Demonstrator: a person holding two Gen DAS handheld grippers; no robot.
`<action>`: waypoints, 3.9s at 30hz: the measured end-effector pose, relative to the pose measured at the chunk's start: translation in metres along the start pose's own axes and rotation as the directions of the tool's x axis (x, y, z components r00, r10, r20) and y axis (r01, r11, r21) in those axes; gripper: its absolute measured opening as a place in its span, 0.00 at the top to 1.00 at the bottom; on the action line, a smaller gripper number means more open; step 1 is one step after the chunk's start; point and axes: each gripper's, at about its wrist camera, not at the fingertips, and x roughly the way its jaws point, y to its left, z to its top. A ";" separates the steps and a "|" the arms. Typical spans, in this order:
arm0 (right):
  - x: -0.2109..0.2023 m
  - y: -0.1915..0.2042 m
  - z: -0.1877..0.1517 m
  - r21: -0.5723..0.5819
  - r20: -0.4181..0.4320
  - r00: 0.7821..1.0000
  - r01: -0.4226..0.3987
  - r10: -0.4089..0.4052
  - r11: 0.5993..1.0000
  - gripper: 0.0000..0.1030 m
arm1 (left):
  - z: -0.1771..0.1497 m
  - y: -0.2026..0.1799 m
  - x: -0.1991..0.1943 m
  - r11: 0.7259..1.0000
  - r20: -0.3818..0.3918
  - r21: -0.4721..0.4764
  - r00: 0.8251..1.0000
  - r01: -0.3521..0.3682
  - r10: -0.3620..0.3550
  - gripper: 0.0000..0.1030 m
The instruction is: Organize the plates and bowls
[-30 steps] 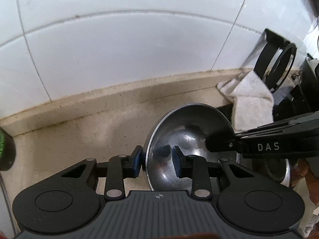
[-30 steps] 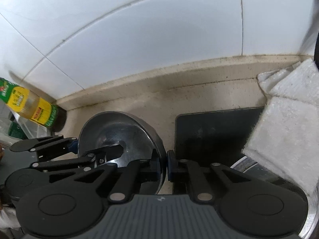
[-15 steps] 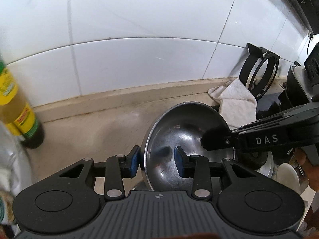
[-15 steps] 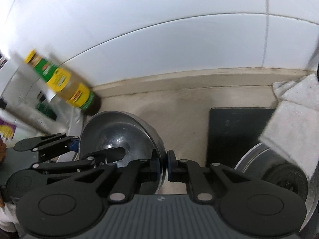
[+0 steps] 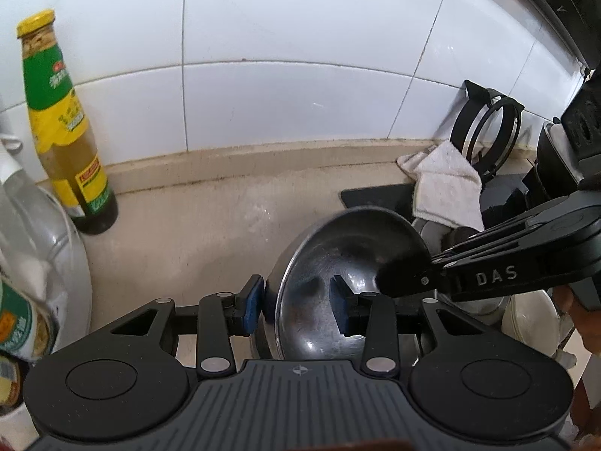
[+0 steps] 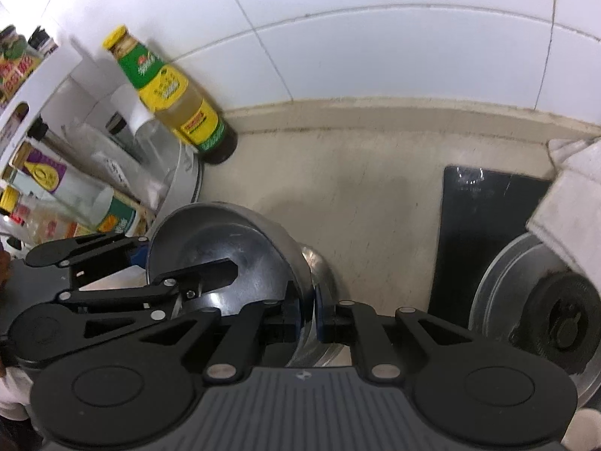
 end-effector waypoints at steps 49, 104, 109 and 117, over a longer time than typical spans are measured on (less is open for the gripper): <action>-0.008 0.021 -0.066 0.131 0.194 0.959 0.184 -0.208 0.974 0.62 | -0.044 0.014 -0.011 0.979 0.275 0.203 0.961 -0.035 -0.022 0.16; 0.009 0.062 -0.076 0.191 0.185 0.946 0.231 -0.266 0.954 0.51 | -0.083 0.041 -0.009 0.893 0.124 0.433 0.974 0.120 -0.191 0.00; 0.018 0.056 -0.073 0.211 0.165 0.956 0.208 -0.244 0.955 0.48 | -0.075 0.055 0.006 0.900 0.097 0.402 0.970 0.167 -0.224 0.00; 0.029 0.043 -0.068 0.239 0.152 0.958 0.204 -0.244 0.949 0.45 | -0.073 0.051 0.029 0.861 0.022 0.420 0.945 0.287 -0.326 0.01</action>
